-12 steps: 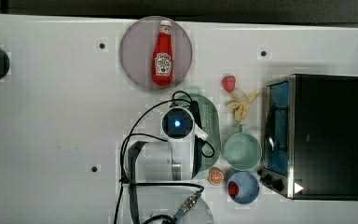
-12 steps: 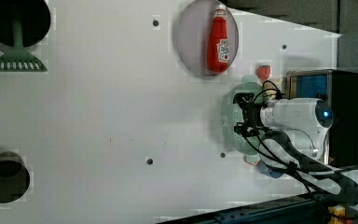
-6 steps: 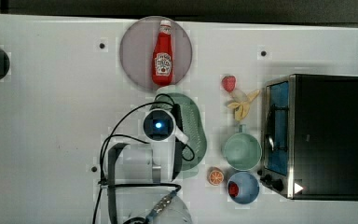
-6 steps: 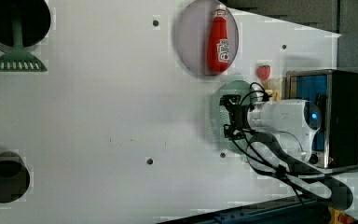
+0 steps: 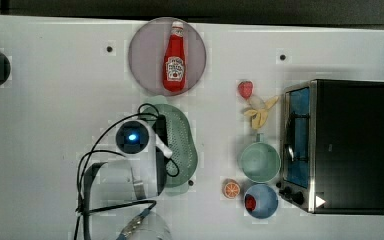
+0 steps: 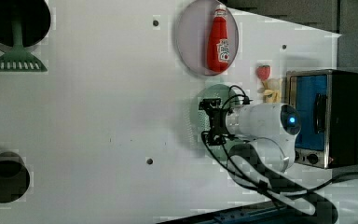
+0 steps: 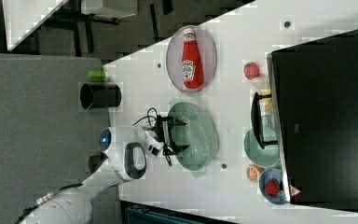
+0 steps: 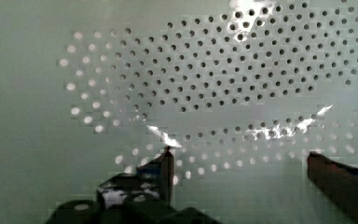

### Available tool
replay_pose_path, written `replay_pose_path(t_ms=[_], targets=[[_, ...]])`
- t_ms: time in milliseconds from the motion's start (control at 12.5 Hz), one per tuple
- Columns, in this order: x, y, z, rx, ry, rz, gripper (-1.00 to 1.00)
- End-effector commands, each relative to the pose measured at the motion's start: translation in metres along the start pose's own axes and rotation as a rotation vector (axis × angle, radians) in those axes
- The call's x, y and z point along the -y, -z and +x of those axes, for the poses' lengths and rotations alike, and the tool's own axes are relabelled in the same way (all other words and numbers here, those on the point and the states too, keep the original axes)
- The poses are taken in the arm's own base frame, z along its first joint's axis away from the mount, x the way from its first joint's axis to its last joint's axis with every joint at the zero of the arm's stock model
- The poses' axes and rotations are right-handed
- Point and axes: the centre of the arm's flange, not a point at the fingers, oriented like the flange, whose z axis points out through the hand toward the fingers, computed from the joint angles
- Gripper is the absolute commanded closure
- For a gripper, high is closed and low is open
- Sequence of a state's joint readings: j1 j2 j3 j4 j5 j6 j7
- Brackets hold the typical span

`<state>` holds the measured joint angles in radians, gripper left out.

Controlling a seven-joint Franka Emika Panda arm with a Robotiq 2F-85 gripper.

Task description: Drag strainer right to left.

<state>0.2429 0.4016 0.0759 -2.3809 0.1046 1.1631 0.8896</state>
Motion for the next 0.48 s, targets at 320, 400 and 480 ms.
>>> replay_pose_path(t_ms=[320,400,480], targets=[[0.006,0.002,-0.075,0.023,-0.099,0.004,-1.00],[0.010,0.001,-0.084,0.027,-0.100,0.007,-1.00],[0.013,-0.001,-0.093,0.031,-0.102,0.008,-1.00]])
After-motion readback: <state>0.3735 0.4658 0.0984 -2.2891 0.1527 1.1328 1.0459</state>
